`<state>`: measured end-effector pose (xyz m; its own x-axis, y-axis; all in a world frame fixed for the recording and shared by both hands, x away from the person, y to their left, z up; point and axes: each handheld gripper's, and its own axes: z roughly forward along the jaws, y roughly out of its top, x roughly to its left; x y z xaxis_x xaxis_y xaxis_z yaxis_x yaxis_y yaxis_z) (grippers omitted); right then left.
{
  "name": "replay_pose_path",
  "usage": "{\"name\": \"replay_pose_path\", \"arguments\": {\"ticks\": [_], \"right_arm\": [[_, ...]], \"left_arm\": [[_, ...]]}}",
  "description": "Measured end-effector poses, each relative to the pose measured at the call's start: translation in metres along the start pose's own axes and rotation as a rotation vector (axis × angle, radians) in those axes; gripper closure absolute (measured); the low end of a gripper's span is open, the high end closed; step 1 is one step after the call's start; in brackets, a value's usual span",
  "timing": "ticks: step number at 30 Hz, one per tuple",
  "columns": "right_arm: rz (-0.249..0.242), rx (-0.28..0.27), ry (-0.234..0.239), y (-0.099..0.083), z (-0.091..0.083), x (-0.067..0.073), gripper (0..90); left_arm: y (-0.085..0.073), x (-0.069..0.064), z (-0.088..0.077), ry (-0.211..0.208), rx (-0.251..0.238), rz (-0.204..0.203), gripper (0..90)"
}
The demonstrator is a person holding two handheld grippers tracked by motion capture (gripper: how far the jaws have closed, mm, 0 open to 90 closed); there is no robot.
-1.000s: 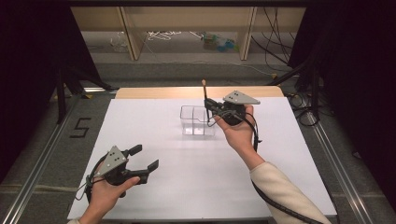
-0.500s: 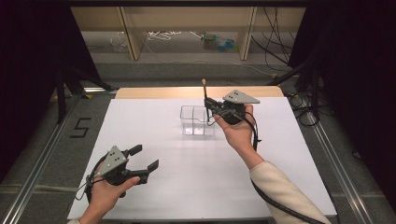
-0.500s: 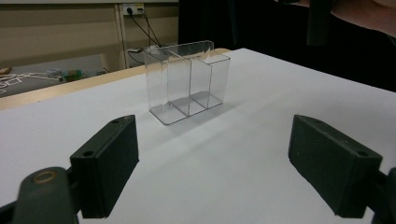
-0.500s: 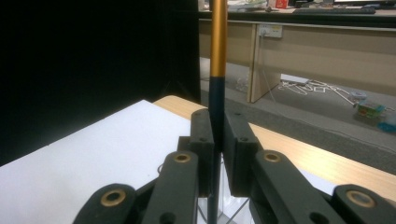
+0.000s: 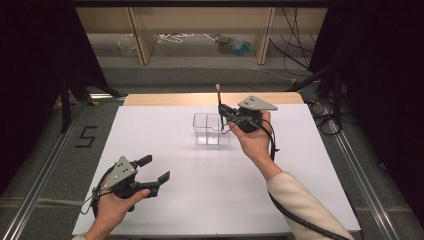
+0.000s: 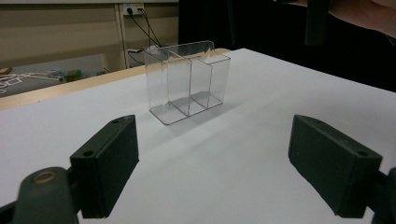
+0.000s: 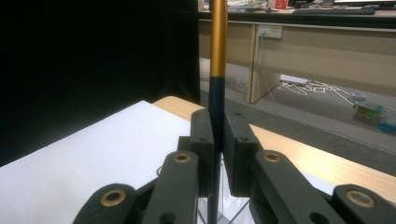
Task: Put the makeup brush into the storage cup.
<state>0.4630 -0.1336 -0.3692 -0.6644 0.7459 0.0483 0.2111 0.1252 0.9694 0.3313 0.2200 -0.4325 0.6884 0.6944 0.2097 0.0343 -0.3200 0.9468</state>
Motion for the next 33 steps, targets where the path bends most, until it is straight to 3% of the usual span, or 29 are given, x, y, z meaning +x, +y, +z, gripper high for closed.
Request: {"name": "replay_pose_path", "arguments": {"ticks": [4, 5, 6, 9, 10, 11, 33], "right_arm": [[0.015, 0.008, 0.008, 0.0002, 0.0006, 0.0012, 83.7], [-0.004, -0.005, 0.000, 0.0004, 0.0012, 0.0001, 83.7], [0.020, 0.008, 0.009, 0.0005, 0.0008, 0.0014, 83.7], [0.019, 0.000, 0.005, 0.0008, 0.0017, 0.0010, 83.7], [-0.002, -0.014, -0.003, 0.0009, 0.0024, -0.0005, 83.7], [0.017, -0.003, 0.003, 0.0009, 0.0020, 0.0005, 83.7], [0.018, -0.008, 0.011, 0.0017, 0.0087, 0.0016, 83.7]], "left_arm": [[0.0000, 0.0000, -0.0001, 0.000, 0.000, 0.000, 15.7], [0.0000, 0.0000, -0.0001, 0.000, -0.001, 0.000, 15.7], [0.0000, 0.0000, -0.0001, 0.000, -0.001, 0.000, 15.7], [0.0000, 0.0001, -0.0001, 0.000, 0.000, 0.000, 15.7], [0.0000, 0.0001, -0.0001, 0.000, 0.000, 0.000, 15.7], [0.0000, 0.0001, -0.0001, 0.001, 0.000, 0.000, 15.7], [-0.0002, 0.0005, -0.0001, 0.003, 0.001, 0.000, 15.7]]}}
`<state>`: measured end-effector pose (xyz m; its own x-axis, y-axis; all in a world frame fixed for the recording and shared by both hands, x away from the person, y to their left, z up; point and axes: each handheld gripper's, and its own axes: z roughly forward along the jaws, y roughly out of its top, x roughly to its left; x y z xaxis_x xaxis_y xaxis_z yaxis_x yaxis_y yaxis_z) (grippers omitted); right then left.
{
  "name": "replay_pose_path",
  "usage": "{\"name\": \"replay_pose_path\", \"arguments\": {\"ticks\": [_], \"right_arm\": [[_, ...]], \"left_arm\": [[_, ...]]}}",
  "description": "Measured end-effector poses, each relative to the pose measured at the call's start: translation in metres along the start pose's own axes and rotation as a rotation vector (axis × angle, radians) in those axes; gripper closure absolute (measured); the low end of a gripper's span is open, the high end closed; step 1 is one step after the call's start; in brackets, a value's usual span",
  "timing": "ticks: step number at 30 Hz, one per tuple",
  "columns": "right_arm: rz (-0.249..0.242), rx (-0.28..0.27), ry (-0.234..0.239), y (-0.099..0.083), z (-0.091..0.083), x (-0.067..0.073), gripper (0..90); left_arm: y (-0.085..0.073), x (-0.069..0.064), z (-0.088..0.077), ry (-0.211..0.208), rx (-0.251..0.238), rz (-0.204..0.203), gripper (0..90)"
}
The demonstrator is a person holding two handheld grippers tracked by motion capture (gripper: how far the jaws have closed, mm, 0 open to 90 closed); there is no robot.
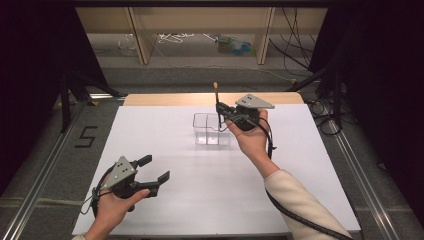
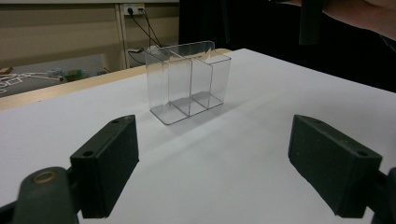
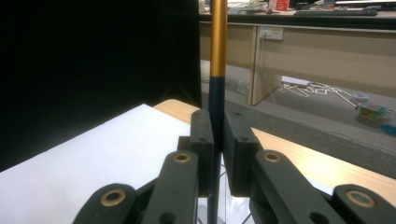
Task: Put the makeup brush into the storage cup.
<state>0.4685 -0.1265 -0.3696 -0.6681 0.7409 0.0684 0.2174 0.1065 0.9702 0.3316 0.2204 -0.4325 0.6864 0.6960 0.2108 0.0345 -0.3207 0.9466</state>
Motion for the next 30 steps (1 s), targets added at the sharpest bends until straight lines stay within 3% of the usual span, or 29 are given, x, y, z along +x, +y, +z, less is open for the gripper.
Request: {"name": "replay_pose_path", "arguments": {"ticks": [10, 12, 27, 30], "right_arm": [[-0.001, 0.002, -0.002, 0.0006, 0.0026, 0.0002, 83.7], [-0.021, -0.008, -0.011, 0.0007, 0.0039, -0.0013, 83.7], [0.001, 0.001, -0.006, 0.0021, 0.0058, -0.0015, 83.7], [-0.019, -0.009, -0.013, 0.0021, 0.0067, -0.0027, 83.7]], "left_arm": [[-0.0001, 0.0001, -0.0002, 0.000, -0.001, 0.000, 15.7], [0.0000, 0.0002, -0.0003, -0.001, 0.000, 0.001, 15.7], [-0.0001, 0.0001, -0.0003, -0.001, 0.000, 0.000, 15.7], [-0.0002, 0.0003, -0.0001, -0.001, -0.001, 0.000, 15.7]]}}
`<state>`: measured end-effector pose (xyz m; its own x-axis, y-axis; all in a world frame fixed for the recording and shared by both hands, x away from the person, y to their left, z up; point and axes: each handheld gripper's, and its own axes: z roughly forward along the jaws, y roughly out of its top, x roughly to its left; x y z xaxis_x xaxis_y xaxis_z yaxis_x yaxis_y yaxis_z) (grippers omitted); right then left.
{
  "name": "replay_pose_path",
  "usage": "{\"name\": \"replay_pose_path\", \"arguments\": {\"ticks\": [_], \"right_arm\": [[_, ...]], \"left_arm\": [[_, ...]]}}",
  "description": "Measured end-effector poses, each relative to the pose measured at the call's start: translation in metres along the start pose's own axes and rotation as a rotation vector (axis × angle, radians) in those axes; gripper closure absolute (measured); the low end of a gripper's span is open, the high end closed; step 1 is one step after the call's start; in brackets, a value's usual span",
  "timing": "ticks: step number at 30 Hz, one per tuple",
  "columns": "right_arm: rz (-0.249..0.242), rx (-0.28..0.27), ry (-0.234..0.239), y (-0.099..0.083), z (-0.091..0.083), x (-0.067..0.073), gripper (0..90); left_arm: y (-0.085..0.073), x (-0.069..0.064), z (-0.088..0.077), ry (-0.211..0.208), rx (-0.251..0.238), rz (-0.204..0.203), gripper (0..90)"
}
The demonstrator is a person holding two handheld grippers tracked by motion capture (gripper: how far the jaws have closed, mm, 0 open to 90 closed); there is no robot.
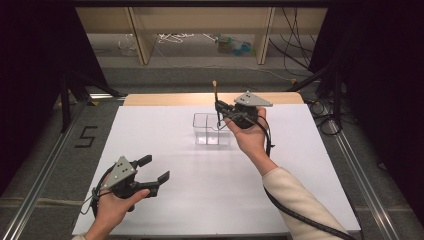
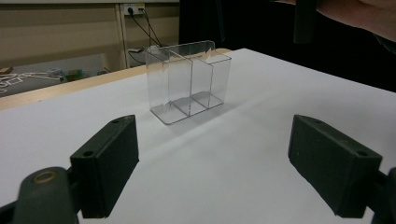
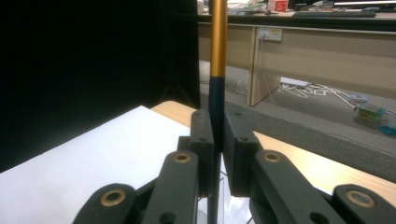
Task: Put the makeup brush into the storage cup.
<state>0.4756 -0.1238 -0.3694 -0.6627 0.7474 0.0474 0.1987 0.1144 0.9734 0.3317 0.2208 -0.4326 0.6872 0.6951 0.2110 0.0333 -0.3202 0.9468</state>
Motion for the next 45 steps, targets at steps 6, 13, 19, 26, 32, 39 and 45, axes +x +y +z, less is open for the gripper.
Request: {"name": "replay_pose_path", "arguments": {"ticks": [6, 13, 19, 26, 32, 39, 45], "right_arm": [[0.004, 0.010, 0.005, 0.000, 0.001, 0.001, 83.7], [0.012, 0.017, 0.010, 0.000, 0.003, 0.001, 83.7], [0.011, 0.017, 0.005, 0.000, 0.003, 0.001, 83.6], [0.004, 0.016, 0.002, 0.000, 0.006, 0.000, 83.6], [0.006, 0.017, 0.007, 0.000, 0.007, 0.000, 83.6], [0.014, 0.022, 0.009, 0.000, 0.009, 0.001, 83.6], [0.007, 0.013, 0.001, 0.001, 0.010, 0.000, 83.7]], "left_arm": [[0.000, 0.000, 0.000, -0.001, 0.000, 0.000, 15.7], [0.000, 0.000, 0.000, -0.001, 0.000, 0.000, 15.7], [0.000, 0.000, 0.000, 0.000, 0.000, -0.001, 15.7], [0.000, 0.000, 0.000, -0.001, -0.001, -0.001, 15.7], [0.000, 0.000, 0.000, -0.001, -0.001, 0.000, 15.7], [0.000, 0.000, 0.000, -0.001, -0.001, 0.000, 15.7], [0.000, 0.000, 0.000, -0.001, -0.001, 0.000, 15.7]]}}
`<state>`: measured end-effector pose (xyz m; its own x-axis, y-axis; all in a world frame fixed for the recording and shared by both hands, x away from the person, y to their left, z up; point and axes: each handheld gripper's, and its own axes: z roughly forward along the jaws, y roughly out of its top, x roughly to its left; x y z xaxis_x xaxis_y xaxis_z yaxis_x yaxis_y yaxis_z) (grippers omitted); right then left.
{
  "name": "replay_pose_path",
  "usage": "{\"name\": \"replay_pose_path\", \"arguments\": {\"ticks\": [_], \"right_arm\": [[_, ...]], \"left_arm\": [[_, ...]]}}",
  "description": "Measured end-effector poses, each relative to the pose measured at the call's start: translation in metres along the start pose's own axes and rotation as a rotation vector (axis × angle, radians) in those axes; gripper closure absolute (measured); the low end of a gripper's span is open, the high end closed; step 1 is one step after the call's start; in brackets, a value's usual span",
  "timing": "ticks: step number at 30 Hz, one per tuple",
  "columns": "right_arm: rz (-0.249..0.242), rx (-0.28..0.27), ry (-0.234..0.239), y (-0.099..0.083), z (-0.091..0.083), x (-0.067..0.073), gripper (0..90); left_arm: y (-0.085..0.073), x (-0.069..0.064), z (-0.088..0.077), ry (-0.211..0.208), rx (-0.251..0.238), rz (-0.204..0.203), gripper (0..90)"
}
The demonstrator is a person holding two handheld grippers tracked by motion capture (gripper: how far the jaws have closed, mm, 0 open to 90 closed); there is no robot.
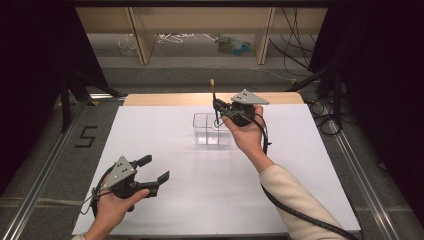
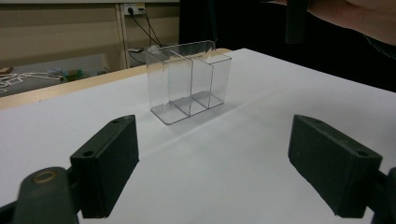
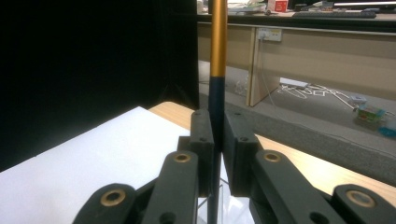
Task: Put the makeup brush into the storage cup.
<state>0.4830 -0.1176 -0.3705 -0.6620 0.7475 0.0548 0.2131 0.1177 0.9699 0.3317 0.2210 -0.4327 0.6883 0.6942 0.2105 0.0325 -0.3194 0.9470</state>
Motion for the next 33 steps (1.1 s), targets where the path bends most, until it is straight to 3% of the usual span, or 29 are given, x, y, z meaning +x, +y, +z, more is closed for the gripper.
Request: {"name": "replay_pose_path", "arguments": {"ticks": [11, 13, 17, 23, 24, 25, 29, 32, 33], "right_arm": [[-0.015, -0.007, -0.005, -0.0005, 0.0026, -0.0014, 83.7], [0.005, 0.005, 0.002, -0.0004, 0.0024, -0.0001, 83.7], [-0.016, -0.007, -0.004, -0.0002, 0.0036, -0.0010, 83.6], [-0.014, -0.011, -0.001, 0.0004, 0.0048, -0.0011, 83.7], [0.005, 0.002, 0.003, 0.0003, 0.0045, 0.0003, 83.6], [-0.018, -0.009, -0.005, 0.0003, 0.0054, -0.0012, 83.7], [0.006, 0.006, 0.007, -0.0001, 0.0058, 0.0004, 83.7], [-0.016, -0.009, -0.002, 0.0002, 0.0068, -0.0010, 83.6], [0.003, 0.003, 0.005, 0.0003, 0.0064, 0.0001, 83.6]], "left_arm": [[-0.0001, 0.0000, 0.0000, 0.000, 0.000, -0.001, 15.7], [-0.0001, 0.0000, -0.0001, -0.001, 0.000, -0.001, 15.7], [0.0000, -0.0001, 0.0000, 0.000, 0.000, -0.001, 15.7], [-0.0001, -0.0001, 0.0000, -0.001, 0.000, -0.001, 15.7], [-0.0001, -0.0001, 0.0000, -0.001, 0.000, -0.001, 15.7], [-0.0001, -0.0001, 0.0000, 0.000, 0.000, -0.001, 15.7], [-0.0001, -0.0001, 0.0000, -0.001, 0.000, -0.001, 15.7], [-0.0002, -0.0001, 0.0001, -0.001, 0.000, -0.002, 15.7], [-0.0002, -0.0001, 0.0001, -0.001, 0.000, -0.002, 15.7]]}}
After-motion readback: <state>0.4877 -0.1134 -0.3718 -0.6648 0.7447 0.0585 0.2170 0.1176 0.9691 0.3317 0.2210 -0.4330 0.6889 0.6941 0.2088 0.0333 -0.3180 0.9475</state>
